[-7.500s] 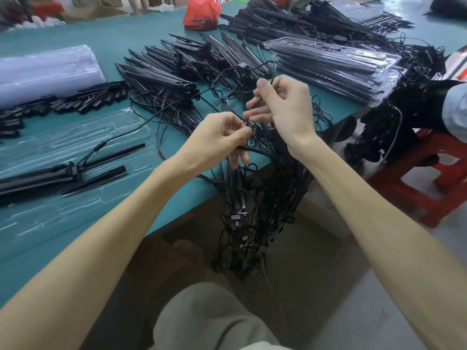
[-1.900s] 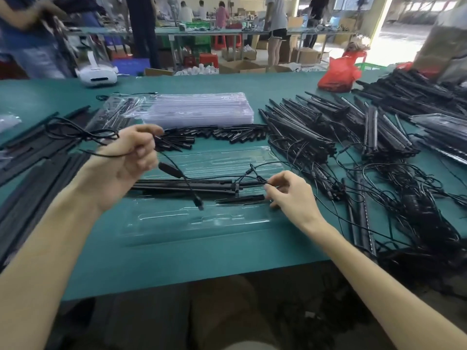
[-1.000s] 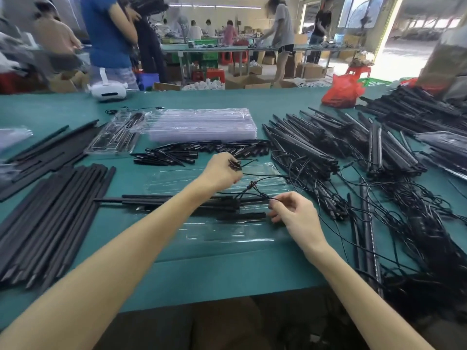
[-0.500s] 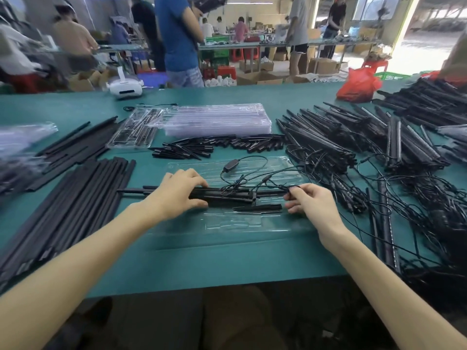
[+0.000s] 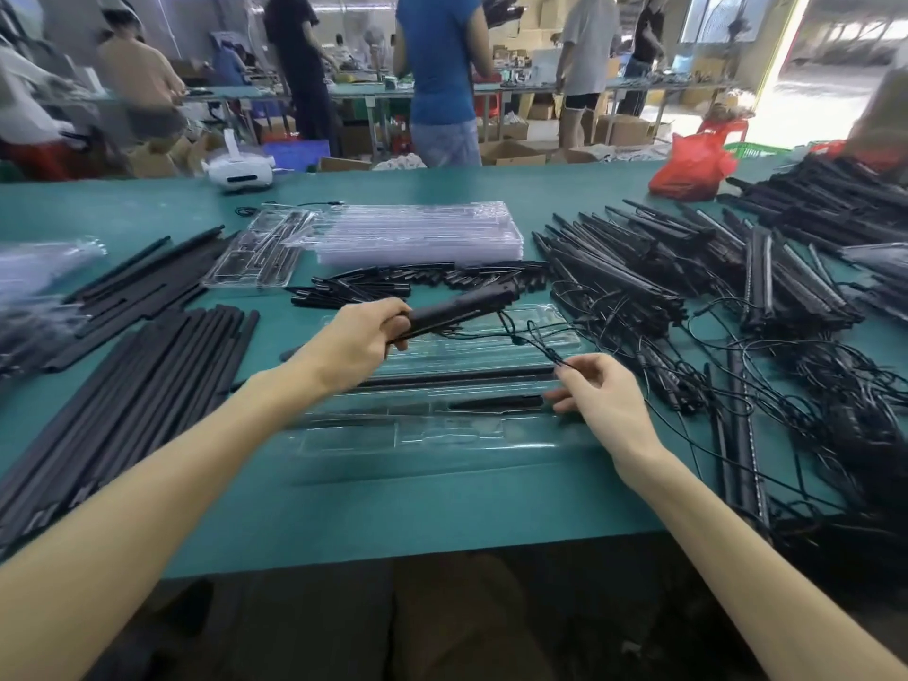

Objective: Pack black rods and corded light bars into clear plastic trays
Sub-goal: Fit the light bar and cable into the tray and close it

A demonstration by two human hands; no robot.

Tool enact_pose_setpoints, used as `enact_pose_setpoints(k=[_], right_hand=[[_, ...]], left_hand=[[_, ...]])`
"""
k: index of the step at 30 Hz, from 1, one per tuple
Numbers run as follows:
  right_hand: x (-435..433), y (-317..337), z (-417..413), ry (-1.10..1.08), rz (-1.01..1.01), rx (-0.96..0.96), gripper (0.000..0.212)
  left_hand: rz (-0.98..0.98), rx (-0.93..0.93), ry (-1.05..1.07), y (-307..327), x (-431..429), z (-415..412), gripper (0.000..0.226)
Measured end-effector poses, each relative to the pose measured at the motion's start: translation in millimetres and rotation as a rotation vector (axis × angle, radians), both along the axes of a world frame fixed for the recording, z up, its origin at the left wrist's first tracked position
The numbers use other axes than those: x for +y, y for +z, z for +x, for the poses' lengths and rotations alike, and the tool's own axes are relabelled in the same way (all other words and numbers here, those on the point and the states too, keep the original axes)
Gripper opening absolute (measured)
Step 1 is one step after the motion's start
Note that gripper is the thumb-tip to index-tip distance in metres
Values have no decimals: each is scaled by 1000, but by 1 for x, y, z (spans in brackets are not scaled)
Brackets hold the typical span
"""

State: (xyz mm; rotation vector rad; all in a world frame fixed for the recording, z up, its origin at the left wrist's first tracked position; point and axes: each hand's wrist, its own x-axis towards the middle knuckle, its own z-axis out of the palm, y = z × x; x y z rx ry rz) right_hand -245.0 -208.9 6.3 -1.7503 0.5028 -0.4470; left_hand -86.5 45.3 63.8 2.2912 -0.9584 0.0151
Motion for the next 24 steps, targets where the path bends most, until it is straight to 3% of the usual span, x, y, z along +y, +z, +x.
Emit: enact_pose_setpoints(k=[8, 14, 19, 22, 24], right_hand=[[-3, -1, -1, 34, -11, -44, 23], [-1, -2, -4, 67, -36, -62, 26], [-2, -5, -5, 91, -34, -70, 21], [-3, -7, -5, 103, -37, -91, 28], [-4, -8, -6, 109, -38, -122, 37]], left_hand=[[211, 8, 75, 22, -22, 5, 42], [270, 45, 128, 23, -15, 11, 42], [368, -153, 252, 25, -6, 11, 37], [296, -150, 310, 29, -3, 9, 40], [160, 48, 314, 32, -3, 8, 39]])
